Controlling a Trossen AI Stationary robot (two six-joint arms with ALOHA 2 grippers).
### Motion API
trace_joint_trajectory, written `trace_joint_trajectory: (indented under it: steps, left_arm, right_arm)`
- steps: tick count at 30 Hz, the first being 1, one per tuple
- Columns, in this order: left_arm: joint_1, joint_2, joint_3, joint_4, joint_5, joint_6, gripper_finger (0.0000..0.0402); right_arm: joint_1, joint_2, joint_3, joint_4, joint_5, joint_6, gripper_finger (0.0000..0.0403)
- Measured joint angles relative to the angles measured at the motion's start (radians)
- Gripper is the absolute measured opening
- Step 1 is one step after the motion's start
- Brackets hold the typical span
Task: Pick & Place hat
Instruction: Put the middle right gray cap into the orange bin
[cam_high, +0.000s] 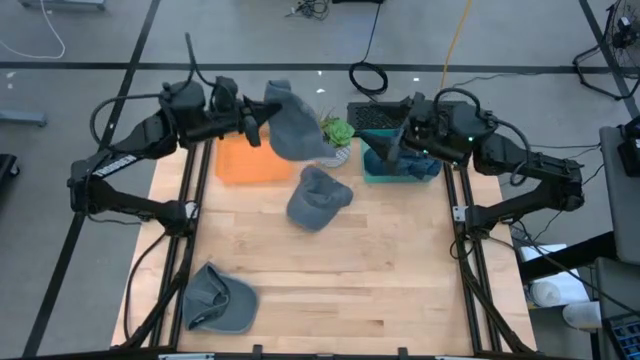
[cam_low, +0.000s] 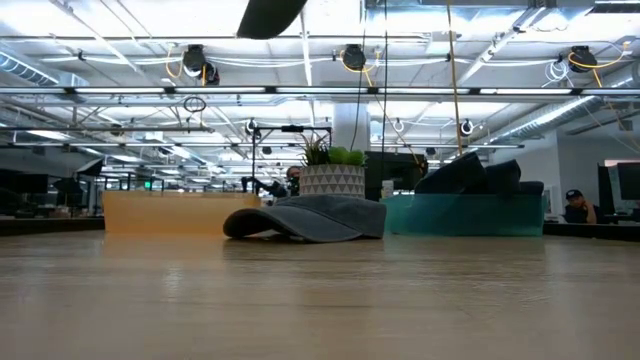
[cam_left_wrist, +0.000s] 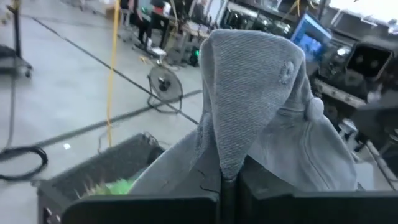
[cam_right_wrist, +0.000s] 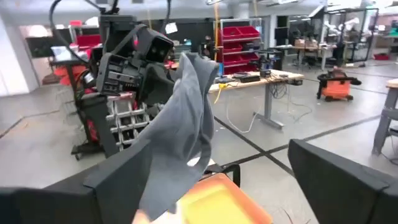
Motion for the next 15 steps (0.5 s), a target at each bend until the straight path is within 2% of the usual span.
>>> trace_joint_trajectory:
  steps: [4,8,15]
  left_arm:
    - [0.07,-0.011,0.0,0.061,0.026,0.024,0.0004]
    - [0.128,-0.01,0.0,0.169,0.061,0.021,0.0004]
    - [0.19,-0.01,0.0,0.373,0.081,-0.031,0.0004]
  right_arm:
    - [-0.018,-0.001,-0.056,0.077,0.001,-0.005,0.0393]
    - [-0.024,0.0,-0.135,0.207,0.002,-0.09,0.0396]
    - [-0.024,0.0,-0.334,0.618,0.003,-0.223,0.0381]
